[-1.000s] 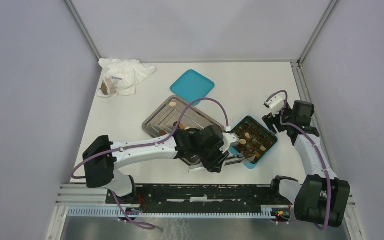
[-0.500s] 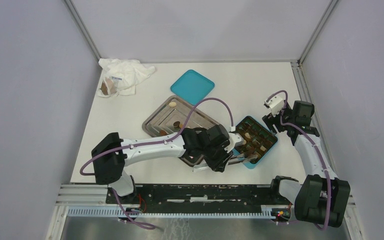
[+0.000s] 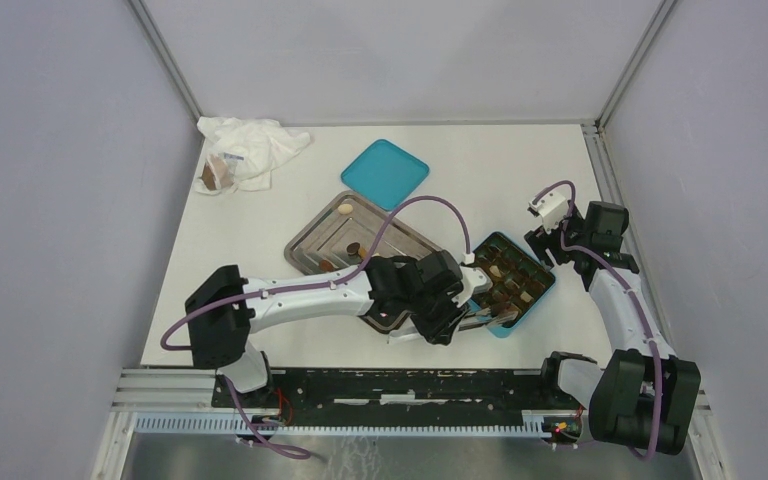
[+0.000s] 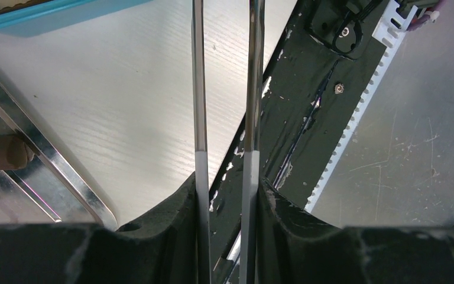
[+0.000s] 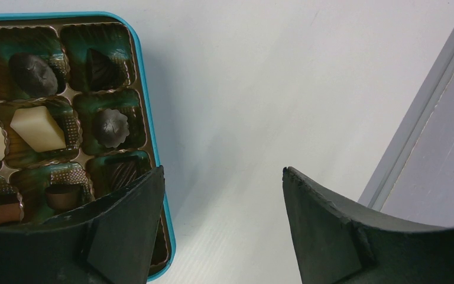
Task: Pack the chocolate
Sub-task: Place the fake chocolate in the packing box, then place the clamp at the center of the board, then pick up the box lid from the center of the board.
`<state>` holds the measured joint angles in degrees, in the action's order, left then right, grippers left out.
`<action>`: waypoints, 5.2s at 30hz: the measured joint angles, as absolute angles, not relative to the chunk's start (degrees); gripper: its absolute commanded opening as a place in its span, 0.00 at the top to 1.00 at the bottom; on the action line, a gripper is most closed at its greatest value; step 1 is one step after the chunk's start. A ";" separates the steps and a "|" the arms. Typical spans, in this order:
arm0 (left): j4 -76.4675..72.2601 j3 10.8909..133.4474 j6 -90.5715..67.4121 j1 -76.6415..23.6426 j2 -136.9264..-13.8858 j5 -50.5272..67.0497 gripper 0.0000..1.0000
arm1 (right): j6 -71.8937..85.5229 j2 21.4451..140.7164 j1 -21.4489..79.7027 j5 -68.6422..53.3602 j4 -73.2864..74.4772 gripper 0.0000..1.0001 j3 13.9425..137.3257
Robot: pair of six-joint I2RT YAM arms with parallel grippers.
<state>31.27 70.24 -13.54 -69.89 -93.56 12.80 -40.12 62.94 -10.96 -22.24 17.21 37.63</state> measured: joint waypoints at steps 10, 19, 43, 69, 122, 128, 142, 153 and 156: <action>31.38 70.46 -13.52 -69.89 -94.45 12.08 0.56 | -40.12 62.96 -11.00 -22.44 17.23 0.21 37.63; 31.07 70.46 -13.52 -69.89 -94.43 10.50 0.67 | -40.14 63.20 -11.00 -22.46 17.23 0.21 37.60; 28.51 55.37 -14.52 -43.55 -68.31 -7.84 0.71 | -40.21 63.16 -11.00 -24.18 17.69 0.21 37.63; 32.40 54.89 -13.23 1.65 -80.64 -3.44 0.74 | -40.40 62.57 -11.00 -27.70 19.07 0.21 37.63; 32.16 53.98 -13.26 4.05 -88.77 -5.65 0.28 | -42.33 53.52 -12.53 -35.38 21.65 0.13 37.36; 30.28 52.71 -13.28 4.05 -70.78 -5.26 0.06 | -44.07 49.65 -12.75 -45.67 20.95 0.02 34.94; 8.73 52.05 -24.75 -1.30 -70.72 26.22 0.07 | -47.09 57.89 -5.37 -68.93 19.97 0.02 40.05; 17.87 90.39 -19.00 -25.06 -110.48 13.58 0.47 | -35.20 58.04 -6.50 -53.71 12.01 0.02 35.09; 24.62 103.53 -15.62 -27.35 -122.04 7.75 0.50 | -34.63 57.19 -6.61 -52.31 10.87 0.02 35.09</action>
